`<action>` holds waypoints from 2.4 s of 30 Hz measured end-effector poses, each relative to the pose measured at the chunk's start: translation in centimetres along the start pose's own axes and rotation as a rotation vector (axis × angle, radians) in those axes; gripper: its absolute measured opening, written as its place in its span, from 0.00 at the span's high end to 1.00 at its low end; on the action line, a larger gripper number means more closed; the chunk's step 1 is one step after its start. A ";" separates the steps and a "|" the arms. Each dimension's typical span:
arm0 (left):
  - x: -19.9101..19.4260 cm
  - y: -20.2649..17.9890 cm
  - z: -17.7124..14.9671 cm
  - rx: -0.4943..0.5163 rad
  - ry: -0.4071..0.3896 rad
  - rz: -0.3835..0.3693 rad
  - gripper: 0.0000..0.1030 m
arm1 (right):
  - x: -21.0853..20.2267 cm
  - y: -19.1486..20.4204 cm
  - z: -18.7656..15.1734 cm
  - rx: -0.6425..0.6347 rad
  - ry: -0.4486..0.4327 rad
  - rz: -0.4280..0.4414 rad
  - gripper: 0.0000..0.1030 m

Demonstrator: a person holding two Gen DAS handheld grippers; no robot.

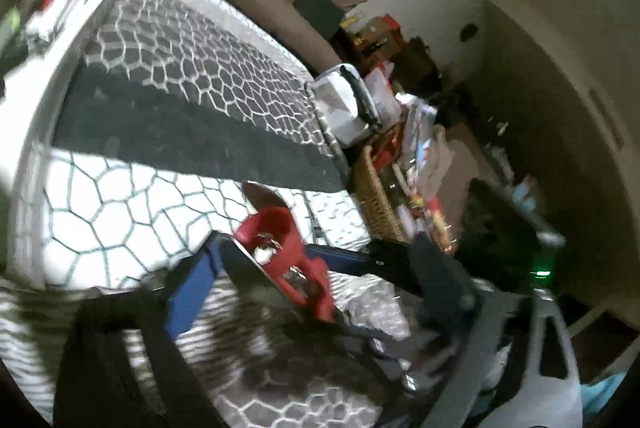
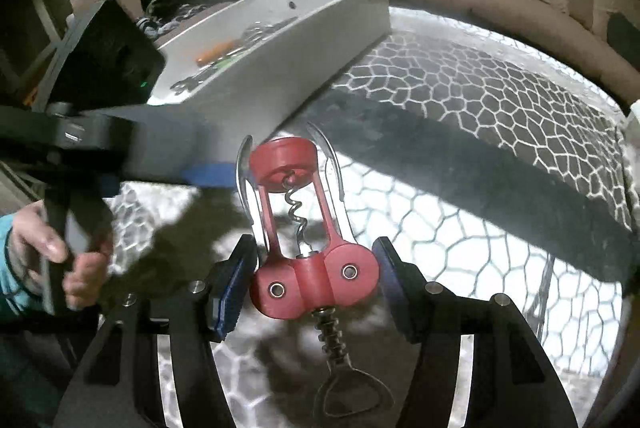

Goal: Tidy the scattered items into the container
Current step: 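Grasp the red corkscrew with the left gripper beside the right gripper, then carry the corkscrew with both grippers over the tray and release it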

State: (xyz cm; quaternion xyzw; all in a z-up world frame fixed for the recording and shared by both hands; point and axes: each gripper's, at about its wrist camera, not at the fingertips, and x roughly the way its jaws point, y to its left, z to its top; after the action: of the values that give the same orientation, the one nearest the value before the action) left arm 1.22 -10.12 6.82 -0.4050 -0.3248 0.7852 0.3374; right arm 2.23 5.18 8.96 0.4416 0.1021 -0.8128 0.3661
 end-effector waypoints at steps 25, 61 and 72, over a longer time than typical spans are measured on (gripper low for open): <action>-9.6 1.0 2.5 -0.171 -0.041 -0.073 0.67 | 2.6 7.7 1.9 0.084 -0.082 0.039 0.17; -13.2 12.5 15.2 -0.346 -0.032 0.036 0.47 | 12.8 4.8 19.3 0.182 0.027 0.132 0.62; -14.9 17.6 14.9 -0.434 -0.076 0.091 0.32 | 15.5 2.2 26.1 0.093 0.172 -0.053 0.32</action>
State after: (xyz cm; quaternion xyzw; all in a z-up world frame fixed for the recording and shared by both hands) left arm -9.58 -35.32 6.12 -0.4524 -0.4801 0.7261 0.1939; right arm -18.28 -16.96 12.42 0.5233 0.1071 -0.7852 0.3134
